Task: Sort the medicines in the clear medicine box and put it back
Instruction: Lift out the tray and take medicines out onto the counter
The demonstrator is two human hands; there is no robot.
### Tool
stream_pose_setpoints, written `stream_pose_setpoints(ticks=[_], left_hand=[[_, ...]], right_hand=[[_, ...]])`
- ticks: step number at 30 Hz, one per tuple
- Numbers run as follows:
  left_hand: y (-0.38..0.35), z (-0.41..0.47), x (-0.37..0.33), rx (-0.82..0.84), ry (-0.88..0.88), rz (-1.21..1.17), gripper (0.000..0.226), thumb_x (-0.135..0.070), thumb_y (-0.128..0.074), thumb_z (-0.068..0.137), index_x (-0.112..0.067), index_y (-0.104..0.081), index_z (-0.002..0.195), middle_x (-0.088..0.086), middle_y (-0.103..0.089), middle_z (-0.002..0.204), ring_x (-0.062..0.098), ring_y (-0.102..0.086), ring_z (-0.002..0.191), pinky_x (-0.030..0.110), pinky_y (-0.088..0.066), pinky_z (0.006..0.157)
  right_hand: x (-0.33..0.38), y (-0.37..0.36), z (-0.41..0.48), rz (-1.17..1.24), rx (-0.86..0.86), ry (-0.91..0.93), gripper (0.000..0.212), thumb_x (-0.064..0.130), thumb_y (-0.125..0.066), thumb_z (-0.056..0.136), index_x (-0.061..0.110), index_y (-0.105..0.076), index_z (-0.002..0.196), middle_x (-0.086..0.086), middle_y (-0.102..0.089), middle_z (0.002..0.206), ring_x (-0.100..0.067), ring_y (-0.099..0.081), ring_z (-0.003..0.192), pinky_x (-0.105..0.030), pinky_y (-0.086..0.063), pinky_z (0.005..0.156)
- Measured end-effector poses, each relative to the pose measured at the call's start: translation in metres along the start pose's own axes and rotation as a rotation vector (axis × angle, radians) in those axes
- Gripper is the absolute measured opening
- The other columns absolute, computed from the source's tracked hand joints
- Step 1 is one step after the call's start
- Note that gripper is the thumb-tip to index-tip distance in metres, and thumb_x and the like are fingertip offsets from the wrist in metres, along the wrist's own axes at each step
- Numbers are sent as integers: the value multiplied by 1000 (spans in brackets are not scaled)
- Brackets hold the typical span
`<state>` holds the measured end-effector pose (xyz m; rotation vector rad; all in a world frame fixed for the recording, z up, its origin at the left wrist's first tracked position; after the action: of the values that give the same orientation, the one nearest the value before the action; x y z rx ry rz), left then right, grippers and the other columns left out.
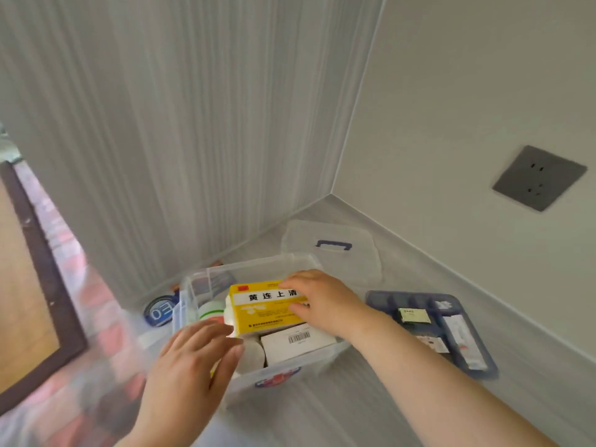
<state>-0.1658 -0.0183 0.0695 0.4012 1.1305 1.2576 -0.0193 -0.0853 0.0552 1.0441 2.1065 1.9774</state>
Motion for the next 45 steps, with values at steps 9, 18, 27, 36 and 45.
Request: stream_pose_setpoints(ticks=[9,18,27,36,45], left_hand=[[-7,-12,14,-73,69,225,63,-36,-19,92,-15,-61,50,-4,-65,52,18,-66,61,32,-31,93],[-11,-11,16,-63,88,239,34,-27,-38,74,-14,-58,49,-2,-64,51,13,-46,71,33,-29,94],[-10,-11,12,-38,95,264,36,-25,-37,73,-12,-61,49,1,-66,52,24,-64,57,35,-29,92],[-9,-11,11,-60,96,256,36,-25,-37,73,-12,-61,48,0,-66,51,23,-64,56,35,-29,92],[-9,-11,10,-30,101,244,38,-26,-36,72,-12,-61,48,2,-66,51,25,-65,57,36,-28,92]], right_hand=[[-4,-26,44,-35,401,-188,75,40,-67,75,22,-28,137,-5,-43,140,-24,-46,122,-38,-40,103],[-1,-11,45,91,346,-102,21,31,-69,74,23,-52,83,4,-59,86,-14,-55,79,-27,-44,67],[-7,4,38,247,229,-112,30,28,-64,80,15,-59,106,2,-63,89,-8,-57,71,-16,-42,55],[-8,27,42,292,151,-118,12,29,-65,79,26,-53,80,6,-61,78,-4,-58,62,-15,-44,50],[-44,76,-7,393,-52,-219,21,22,-62,83,27,-50,65,10,-58,65,0,-57,53,-4,-43,41]])
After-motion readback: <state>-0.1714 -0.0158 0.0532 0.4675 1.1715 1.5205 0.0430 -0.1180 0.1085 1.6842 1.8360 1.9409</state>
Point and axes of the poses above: each hand's wrist, its own z-axis towards the middle knuckle, its own y-axis out of the back of the hand, x = y × z, the point moved 8 cm from there along z, towards the middle knuckle
